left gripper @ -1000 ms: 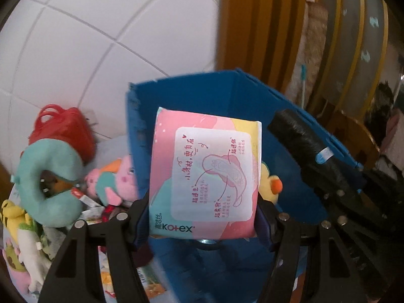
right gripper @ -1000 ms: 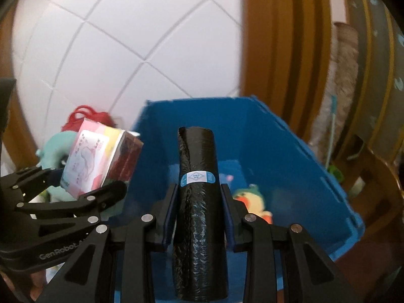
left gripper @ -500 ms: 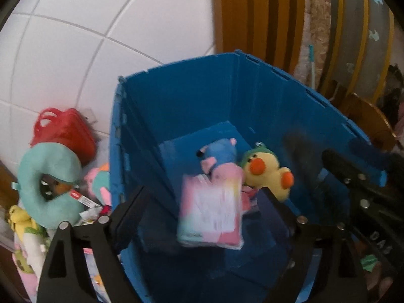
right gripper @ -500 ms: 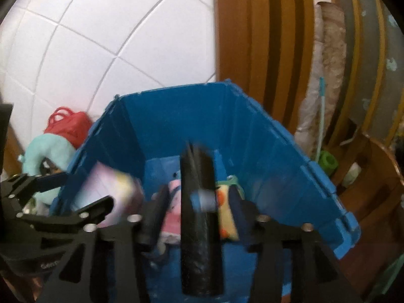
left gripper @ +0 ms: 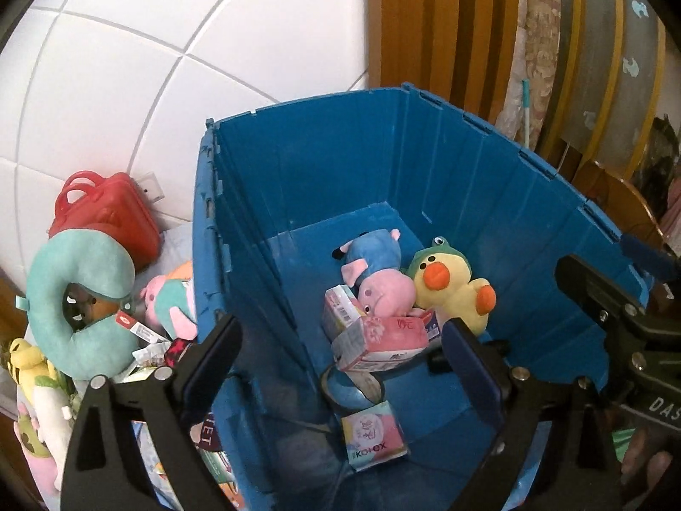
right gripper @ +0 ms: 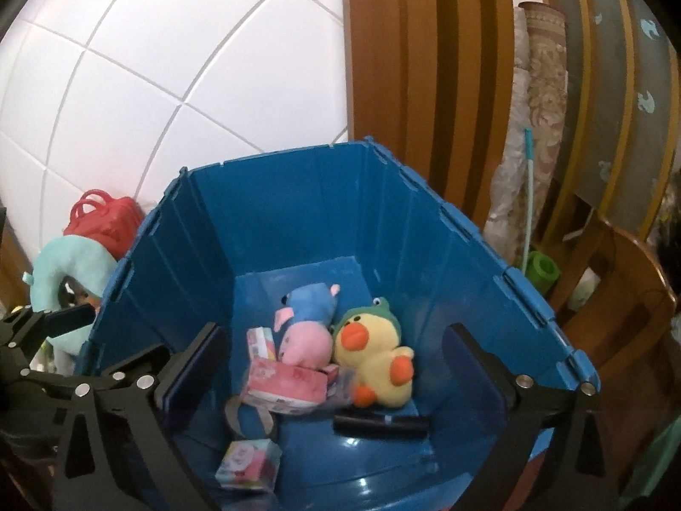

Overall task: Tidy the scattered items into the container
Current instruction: 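Open both grippers to drop the Kotex packet and black roll into the crate, then move both grippers back over the remaining items on the table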

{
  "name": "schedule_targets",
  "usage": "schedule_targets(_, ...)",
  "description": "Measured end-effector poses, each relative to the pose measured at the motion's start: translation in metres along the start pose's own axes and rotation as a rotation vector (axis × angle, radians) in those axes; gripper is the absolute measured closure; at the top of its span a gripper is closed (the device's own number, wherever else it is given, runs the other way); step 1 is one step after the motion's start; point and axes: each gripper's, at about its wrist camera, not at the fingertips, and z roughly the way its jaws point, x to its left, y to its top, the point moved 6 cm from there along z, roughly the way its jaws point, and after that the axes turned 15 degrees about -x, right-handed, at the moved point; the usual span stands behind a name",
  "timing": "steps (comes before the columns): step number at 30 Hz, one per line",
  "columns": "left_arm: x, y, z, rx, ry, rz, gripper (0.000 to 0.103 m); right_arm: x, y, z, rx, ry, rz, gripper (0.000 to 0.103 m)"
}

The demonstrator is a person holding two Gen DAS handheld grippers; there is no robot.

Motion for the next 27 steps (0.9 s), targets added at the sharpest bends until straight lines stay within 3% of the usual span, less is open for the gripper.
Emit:
schedule_targets(7,0.025,-0.003,-0.026,-0.036,0.001,-0.021,0.007,0.015,0.000,-0.014,-0.016,-0.001,0.001,0.000)
schedule_targets(14,0.086,-0.023,-0.069,-0.084,0.057,-0.055,0.007,0.056,0.001,-0.042,-0.061,0.039,0.014,0.000)
schedule_targets(21,0.189,-0.072,-0.110,-0.081,0.160,-0.113,0.007,0.147,-0.003,-0.069,-0.104,0.127,-0.012,0.000)
schedule_targets(27,0.273,-0.131,-0.140,-0.044,0.241,-0.129,0.007,0.246,-0.031,-0.088,-0.097,0.217,-0.052,0.000)
